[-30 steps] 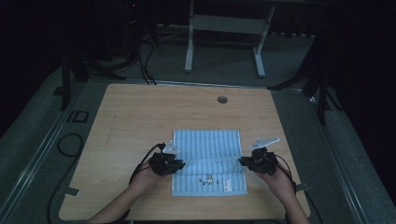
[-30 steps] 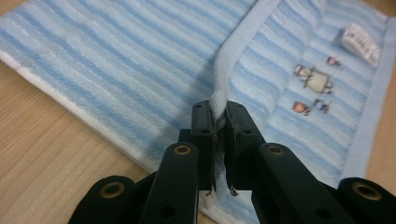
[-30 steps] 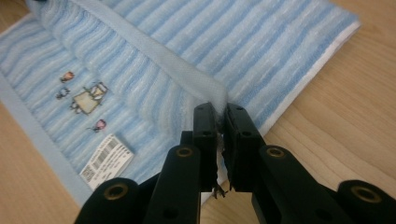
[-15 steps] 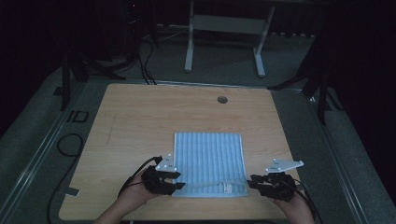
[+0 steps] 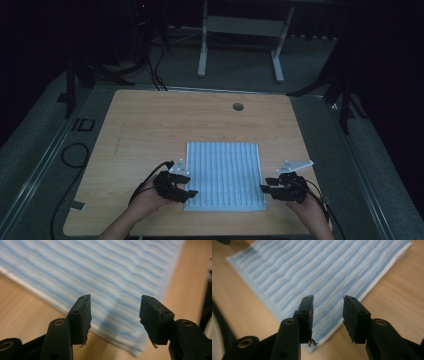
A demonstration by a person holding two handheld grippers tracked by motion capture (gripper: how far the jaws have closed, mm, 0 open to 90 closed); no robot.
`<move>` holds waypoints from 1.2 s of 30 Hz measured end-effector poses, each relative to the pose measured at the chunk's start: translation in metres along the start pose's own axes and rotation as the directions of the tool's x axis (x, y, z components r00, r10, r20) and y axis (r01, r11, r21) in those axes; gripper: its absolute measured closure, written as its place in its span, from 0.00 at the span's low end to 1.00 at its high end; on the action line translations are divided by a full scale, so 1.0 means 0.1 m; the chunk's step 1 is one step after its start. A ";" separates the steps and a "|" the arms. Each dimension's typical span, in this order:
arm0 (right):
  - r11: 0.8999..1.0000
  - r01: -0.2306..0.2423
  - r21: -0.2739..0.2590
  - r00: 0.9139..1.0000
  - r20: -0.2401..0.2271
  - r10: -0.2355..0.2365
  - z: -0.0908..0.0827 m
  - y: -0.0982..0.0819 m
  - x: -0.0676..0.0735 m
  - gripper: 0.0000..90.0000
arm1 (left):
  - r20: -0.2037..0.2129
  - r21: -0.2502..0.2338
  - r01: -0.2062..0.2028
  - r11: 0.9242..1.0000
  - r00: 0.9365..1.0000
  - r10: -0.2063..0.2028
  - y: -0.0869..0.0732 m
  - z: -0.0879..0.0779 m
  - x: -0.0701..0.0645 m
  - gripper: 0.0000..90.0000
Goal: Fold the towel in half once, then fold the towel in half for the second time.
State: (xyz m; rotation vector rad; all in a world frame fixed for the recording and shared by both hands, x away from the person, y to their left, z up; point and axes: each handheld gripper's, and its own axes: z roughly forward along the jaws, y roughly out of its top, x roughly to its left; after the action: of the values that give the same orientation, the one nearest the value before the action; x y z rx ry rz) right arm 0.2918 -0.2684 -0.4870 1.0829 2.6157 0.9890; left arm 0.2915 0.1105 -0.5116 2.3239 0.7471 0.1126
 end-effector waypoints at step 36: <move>0.988 -0.085 0.128 0.994 0.077 0.075 0.67 1.15 -1.15 0.56 | -0.072 -0.059 0.269 0.961 0.959 -0.273 0.52 0.32 1.41 0.41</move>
State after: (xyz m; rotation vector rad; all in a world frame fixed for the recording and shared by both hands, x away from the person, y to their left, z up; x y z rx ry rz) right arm 0.4666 -0.2510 -0.4802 1.2380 2.6291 0.7864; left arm 0.4424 0.1374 -0.5200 2.1576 1.0837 0.0990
